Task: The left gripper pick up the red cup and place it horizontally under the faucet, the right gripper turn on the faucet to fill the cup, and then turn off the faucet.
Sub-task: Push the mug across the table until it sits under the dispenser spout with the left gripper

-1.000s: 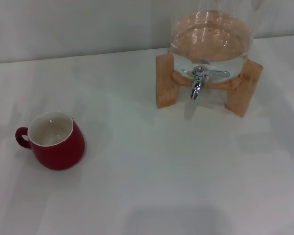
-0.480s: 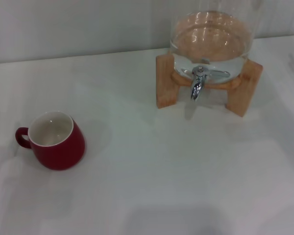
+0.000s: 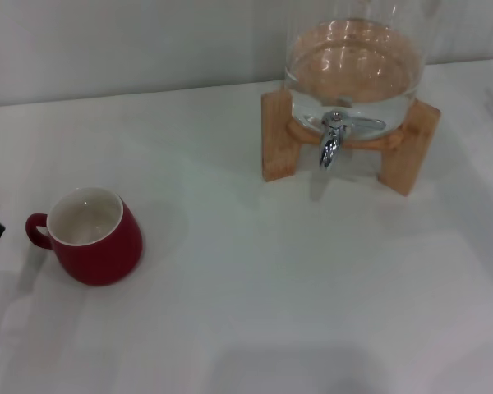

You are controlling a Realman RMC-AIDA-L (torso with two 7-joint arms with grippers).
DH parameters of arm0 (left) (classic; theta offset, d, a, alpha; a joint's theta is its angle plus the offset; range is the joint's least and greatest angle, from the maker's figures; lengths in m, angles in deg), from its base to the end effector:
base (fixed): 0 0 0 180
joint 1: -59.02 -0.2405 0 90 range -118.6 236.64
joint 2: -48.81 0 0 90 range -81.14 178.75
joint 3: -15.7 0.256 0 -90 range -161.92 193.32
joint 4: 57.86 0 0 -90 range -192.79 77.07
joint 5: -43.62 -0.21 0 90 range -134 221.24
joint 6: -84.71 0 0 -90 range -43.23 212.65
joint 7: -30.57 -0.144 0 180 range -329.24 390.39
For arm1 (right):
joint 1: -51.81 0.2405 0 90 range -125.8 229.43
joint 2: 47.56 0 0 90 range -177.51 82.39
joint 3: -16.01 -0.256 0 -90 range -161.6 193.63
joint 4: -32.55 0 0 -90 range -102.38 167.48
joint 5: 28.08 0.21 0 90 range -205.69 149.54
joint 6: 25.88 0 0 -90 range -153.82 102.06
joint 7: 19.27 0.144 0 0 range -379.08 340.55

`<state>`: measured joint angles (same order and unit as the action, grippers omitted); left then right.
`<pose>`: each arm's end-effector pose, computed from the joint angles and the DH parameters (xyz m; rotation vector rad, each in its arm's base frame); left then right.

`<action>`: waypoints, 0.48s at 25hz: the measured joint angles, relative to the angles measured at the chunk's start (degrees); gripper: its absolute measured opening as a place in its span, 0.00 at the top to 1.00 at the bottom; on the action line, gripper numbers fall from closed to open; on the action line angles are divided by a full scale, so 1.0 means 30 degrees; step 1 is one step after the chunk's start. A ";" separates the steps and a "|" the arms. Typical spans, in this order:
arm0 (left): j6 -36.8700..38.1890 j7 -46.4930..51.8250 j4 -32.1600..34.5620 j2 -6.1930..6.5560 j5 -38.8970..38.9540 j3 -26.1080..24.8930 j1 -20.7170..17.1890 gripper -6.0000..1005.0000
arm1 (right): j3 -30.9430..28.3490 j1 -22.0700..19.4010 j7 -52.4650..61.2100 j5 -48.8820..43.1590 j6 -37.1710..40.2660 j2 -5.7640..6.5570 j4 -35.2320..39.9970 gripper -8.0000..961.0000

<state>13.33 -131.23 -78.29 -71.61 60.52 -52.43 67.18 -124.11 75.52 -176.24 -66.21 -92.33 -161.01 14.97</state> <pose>-0.3333 0.2612 -0.0238 -1.6085 -0.6279 -0.8760 0.3626 0.3535 0.1282 -1.3868 0.3615 0.6793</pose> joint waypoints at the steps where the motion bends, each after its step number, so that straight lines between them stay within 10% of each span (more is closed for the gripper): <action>1: 0.0001 0.0000 -0.0007 0.0000 0.0003 0.0007 -0.0141 0.13 | -0.0007 -0.0014 0.0000 0.0004 -0.0003 0.0010 0.0001 0.30; 12: 0.0219 0.0000 0.0015 -0.0027 0.0147 0.0490 -0.0845 0.14 | -0.0053 -0.0152 0.0000 -0.0033 -0.0083 0.0082 0.0000 0.30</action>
<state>13.99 -131.23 -78.25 -71.69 60.96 -50.96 64.65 -124.27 75.06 -176.24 -66.31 -92.58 -160.76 14.97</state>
